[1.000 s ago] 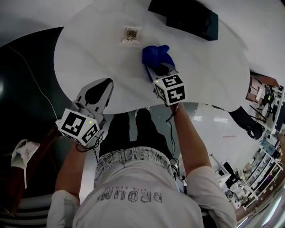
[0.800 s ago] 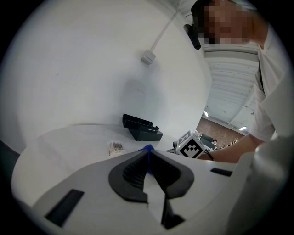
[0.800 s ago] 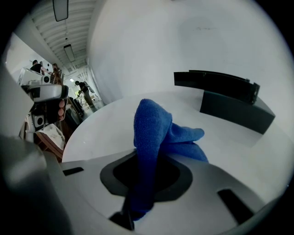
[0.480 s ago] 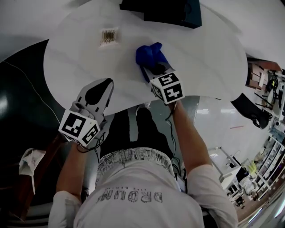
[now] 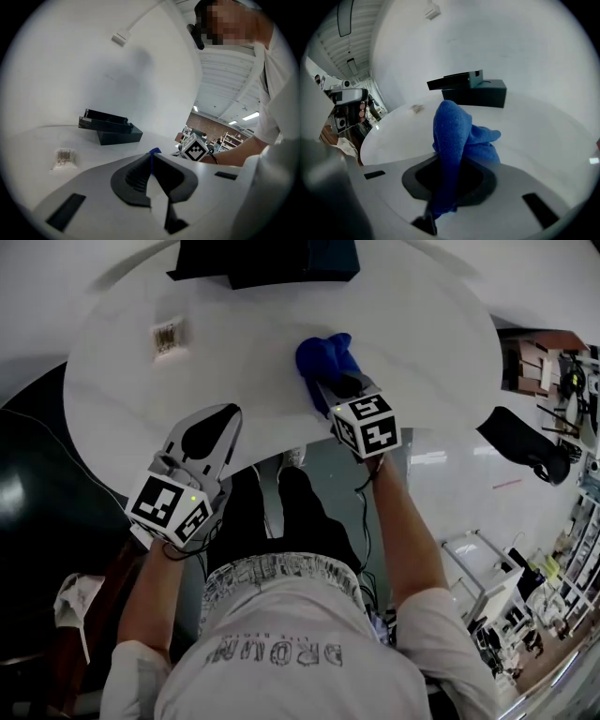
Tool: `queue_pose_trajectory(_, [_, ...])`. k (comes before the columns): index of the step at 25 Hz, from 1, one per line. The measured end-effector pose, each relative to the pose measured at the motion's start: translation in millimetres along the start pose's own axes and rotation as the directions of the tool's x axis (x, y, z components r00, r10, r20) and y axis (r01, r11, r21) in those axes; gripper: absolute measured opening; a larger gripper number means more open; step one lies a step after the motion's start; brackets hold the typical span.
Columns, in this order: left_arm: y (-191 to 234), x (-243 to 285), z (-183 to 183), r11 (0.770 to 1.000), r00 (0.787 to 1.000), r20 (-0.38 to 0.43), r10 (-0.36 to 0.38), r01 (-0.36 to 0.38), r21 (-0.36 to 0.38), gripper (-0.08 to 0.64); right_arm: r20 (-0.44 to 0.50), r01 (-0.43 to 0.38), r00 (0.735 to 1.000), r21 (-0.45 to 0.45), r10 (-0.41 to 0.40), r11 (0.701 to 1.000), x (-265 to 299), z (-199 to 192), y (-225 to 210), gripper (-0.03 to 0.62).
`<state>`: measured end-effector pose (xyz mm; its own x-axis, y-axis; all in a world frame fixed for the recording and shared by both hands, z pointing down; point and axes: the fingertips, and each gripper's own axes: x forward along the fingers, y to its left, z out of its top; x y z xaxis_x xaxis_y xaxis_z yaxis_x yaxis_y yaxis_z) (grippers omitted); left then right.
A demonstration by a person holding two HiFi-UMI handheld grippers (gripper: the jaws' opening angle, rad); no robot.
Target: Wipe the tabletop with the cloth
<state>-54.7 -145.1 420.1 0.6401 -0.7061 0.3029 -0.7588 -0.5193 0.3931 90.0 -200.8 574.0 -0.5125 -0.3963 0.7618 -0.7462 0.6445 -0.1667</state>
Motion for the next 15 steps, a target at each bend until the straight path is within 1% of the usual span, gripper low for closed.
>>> queue_pose_trajectory(8, [-40.0,52.8,-1.7,0.997,0.997,-0.038,-0.068,0.069,0.024,0.028,0.007,0.066,0.998,0.079,-0.067,0.995,-38.2,-31.7,-69.9,0.072])
queue_pose_trajectory(11, [-50.0,65.1,0.4,0.996,0.996,-0.046,-0.082,0.083,0.032,0.028,0.01,0.083,0.996,0.103,-0.084,0.991,-49.6,-40.5,-86.7,0.072])
queue_pose_trajectory(15, [-58.1,76.5,3.4,0.995,0.994,-0.054,-0.091,0.093,0.037,0.028,0.015,0.085,0.996,0.119,-0.087,0.989,-56.2,-44.7,-96.2,0.072])
